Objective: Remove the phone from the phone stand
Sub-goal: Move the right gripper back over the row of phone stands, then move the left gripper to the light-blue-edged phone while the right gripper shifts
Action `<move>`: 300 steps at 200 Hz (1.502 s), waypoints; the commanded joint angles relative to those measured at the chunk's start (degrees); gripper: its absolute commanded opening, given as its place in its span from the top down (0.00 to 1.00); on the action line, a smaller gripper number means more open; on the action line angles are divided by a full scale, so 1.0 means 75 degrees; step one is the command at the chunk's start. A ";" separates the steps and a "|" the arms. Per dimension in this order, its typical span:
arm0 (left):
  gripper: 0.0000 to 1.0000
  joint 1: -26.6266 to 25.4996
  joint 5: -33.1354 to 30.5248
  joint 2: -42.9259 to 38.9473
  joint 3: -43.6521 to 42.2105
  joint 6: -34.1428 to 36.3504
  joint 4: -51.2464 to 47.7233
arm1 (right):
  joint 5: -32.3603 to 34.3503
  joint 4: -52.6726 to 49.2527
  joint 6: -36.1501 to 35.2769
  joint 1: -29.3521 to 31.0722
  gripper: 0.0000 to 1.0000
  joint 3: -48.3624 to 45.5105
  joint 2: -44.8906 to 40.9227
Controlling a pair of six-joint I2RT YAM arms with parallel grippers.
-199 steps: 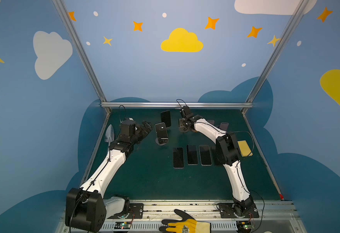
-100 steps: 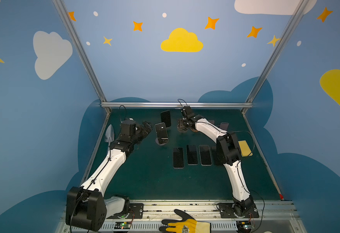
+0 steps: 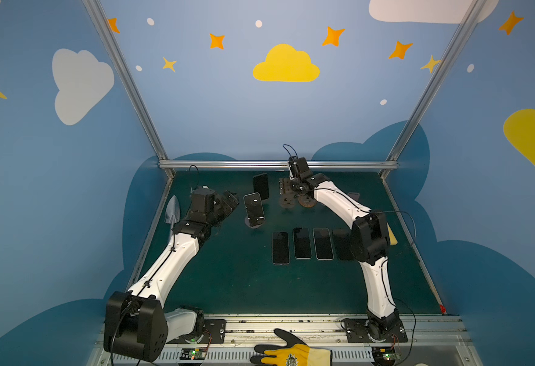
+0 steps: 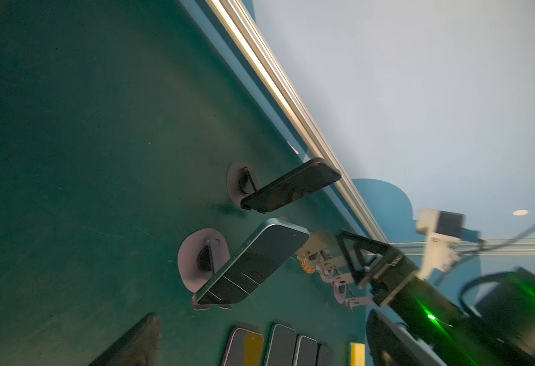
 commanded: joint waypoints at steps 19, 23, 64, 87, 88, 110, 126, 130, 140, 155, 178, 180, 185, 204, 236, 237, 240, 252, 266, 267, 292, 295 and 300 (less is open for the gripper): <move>0.00 -0.1044 -0.2082 -0.0020 0.0460 0.0850 -0.1069 | -0.0593 -0.1306 0.0495 0.0048 0.12 -0.1123 -0.2112; 0.00 -0.1129 -0.2264 -0.0006 0.0490 0.0980 -0.1101 | -0.0649 -0.1317 0.0617 0.0050 0.12 -0.1389 -0.2330; 0.00 -0.1524 -0.2771 0.0959 0.1647 0.1930 -0.1889 | -0.1379 0.1223 0.1243 0.0045 0.12 -0.5317 -0.4733; 0.00 -0.1749 -0.3158 0.1889 0.2727 0.2453 -0.2617 | -0.1588 0.3319 0.1247 0.0036 0.12 -0.7422 -0.5849; 0.00 -0.1767 -0.3175 0.1924 0.2750 0.2485 -0.2637 | -0.1590 0.3387 0.1258 0.0036 0.12 -0.7487 -0.5893; 0.00 -0.2123 -0.3475 0.2699 0.3555 0.2945 -0.2934 | -0.1304 0.3513 0.1221 0.0025 0.12 -0.8074 -0.6439; 0.03 -0.2212 -0.3531 0.3298 0.4170 0.2798 -0.3284 | -0.0956 0.3412 0.1041 0.0026 0.12 -0.8150 -0.6616; 0.04 -0.2237 -0.3578 0.3445 0.4311 0.2742 -0.3398 | -0.0777 0.3323 0.1143 0.0025 0.12 -0.8150 -0.6661; 0.04 -0.2283 -0.3769 0.3835 0.4755 0.2605 -0.3769 | -0.0373 0.3231 0.1337 0.0016 0.12 -0.8149 -0.6753; 0.04 -0.2353 -0.4017 0.4397 0.5443 0.2448 -0.4299 | -0.0261 0.3273 0.1322 0.0008 0.12 -0.8161 -0.6855; 0.05 -0.2487 -0.4418 0.5217 0.6382 0.2195 -0.5017 | -0.0129 0.3133 0.1338 0.0007 0.12 -0.8216 -0.7055; 0.05 -0.2491 -0.4445 0.5282 0.6453 0.2158 -0.5069 | -0.0086 0.3129 0.1333 0.0011 0.12 -0.8222 -0.7067; 0.05 -0.2524 -0.4531 0.5443 0.6620 0.2067 -0.5208 | 0.0008 0.3136 0.1335 0.0009 0.12 -0.8279 -0.7096; 0.05 -0.2696 -0.5012 0.5786 0.7071 0.1751 -0.5606 | 0.0030 0.2977 0.1427 0.0001 0.12 -0.8475 -0.7314; 0.04 -0.3027 -0.5709 0.5423 0.6877 0.1458 -0.5508 | -0.0486 0.3465 0.1737 0.0013 0.12 -0.9187 -0.7762; 0.04 -0.3039 -0.5722 0.5402 0.6858 0.1448 -0.5500 | -0.0488 0.3495 0.1743 0.0013 0.12 -0.9219 -0.7776; 0.04 -0.3039 -0.5725 0.5353 0.6804 0.1390 -0.5479 | -0.0472 0.3567 0.1763 0.0013 0.12 -0.9284 -0.7786; 0.04 -0.3039 -0.5791 0.5109 0.6481 0.1263 -0.5276 | -0.0437 0.3900 0.1805 0.0013 0.12 -0.9507 -0.7813; 0.03 -0.3042 -0.5863 0.4843 0.6005 0.1260 -0.4851 | -0.0549 0.4024 0.1881 0.0013 0.12 -0.9593 -0.7800; 0.03 -0.3035 -0.5864 0.4831 0.5977 0.1261 -0.4820 | -0.0566 0.4021 0.1885 0.0013 0.12 -0.9592 -0.7795; 0.00 -0.2882 -0.5607 0.4834 0.5767 0.1354 -0.4695 | -0.0905 0.3758 0.1884 0.0031 0.11 -0.9475 -0.7647; 0.00 -0.2860 -0.5567 0.4851 0.5765 0.1381 -0.4696 | -0.0906 0.3744 0.1905 0.0025 0.11 -0.9474 -0.7628; 0.00 -0.2831 -0.5452 0.4874 0.5764 0.1473 -0.4660 | -0.0890 0.3706 0.1953 0.0025 0.11 -0.9474 -0.7590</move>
